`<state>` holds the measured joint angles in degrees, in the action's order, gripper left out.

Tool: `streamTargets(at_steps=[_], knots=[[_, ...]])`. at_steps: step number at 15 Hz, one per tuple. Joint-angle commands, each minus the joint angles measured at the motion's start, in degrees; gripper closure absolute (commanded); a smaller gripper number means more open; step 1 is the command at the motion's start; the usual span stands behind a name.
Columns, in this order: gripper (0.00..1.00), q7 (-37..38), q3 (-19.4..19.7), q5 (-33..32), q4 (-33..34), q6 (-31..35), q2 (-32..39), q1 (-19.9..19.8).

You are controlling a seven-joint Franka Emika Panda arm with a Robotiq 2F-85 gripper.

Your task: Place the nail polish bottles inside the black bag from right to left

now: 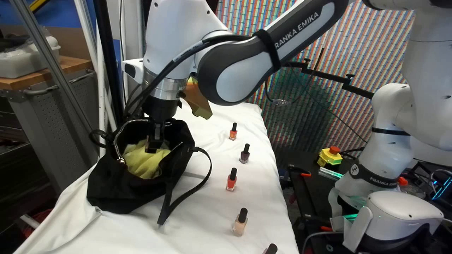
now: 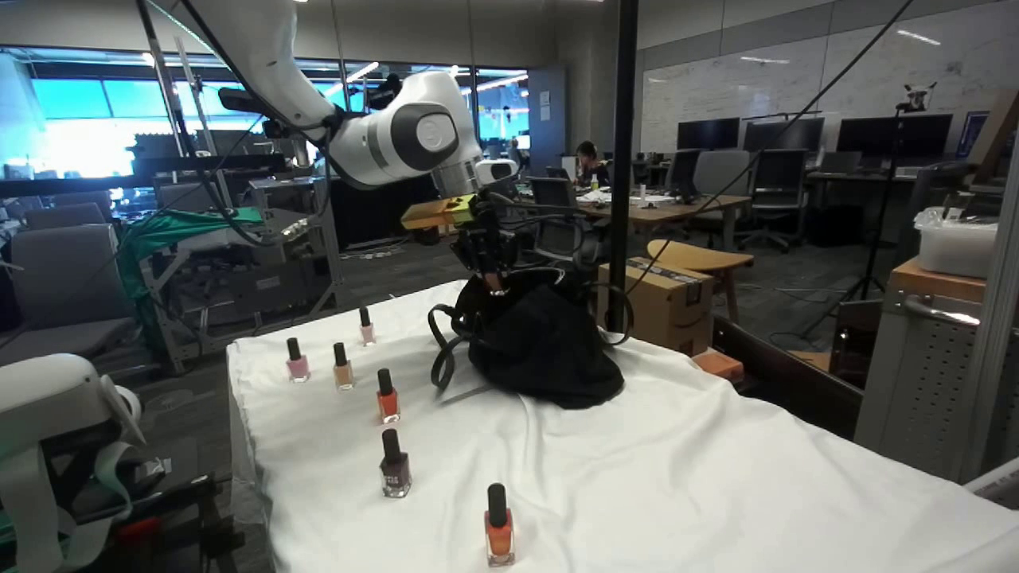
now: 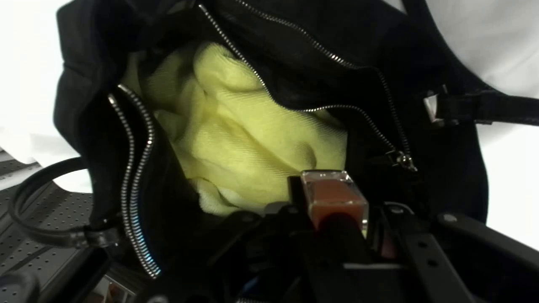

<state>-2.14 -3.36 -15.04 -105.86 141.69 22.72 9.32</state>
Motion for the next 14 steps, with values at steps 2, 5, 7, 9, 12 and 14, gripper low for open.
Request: streamTargets(at_steps=[2,5,7,9,12,14], knots=[[0.85,3.7,2.56,-2.46,5.1,1.85,3.54,0.81],[0.85,5.61,3.98,-3.21,6.58,2.75,4.89,1.14],[0.35,6.39,4.36,-3.26,7.19,2.65,5.4,1.11],[0.29,7.35,4.7,-3.33,7.31,2.88,5.59,1.34],[0.08,8.39,5.1,-3.53,6.93,3.13,5.15,1.63],[0.0,8.23,4.84,-3.03,6.0,2.34,4.2,1.47]])
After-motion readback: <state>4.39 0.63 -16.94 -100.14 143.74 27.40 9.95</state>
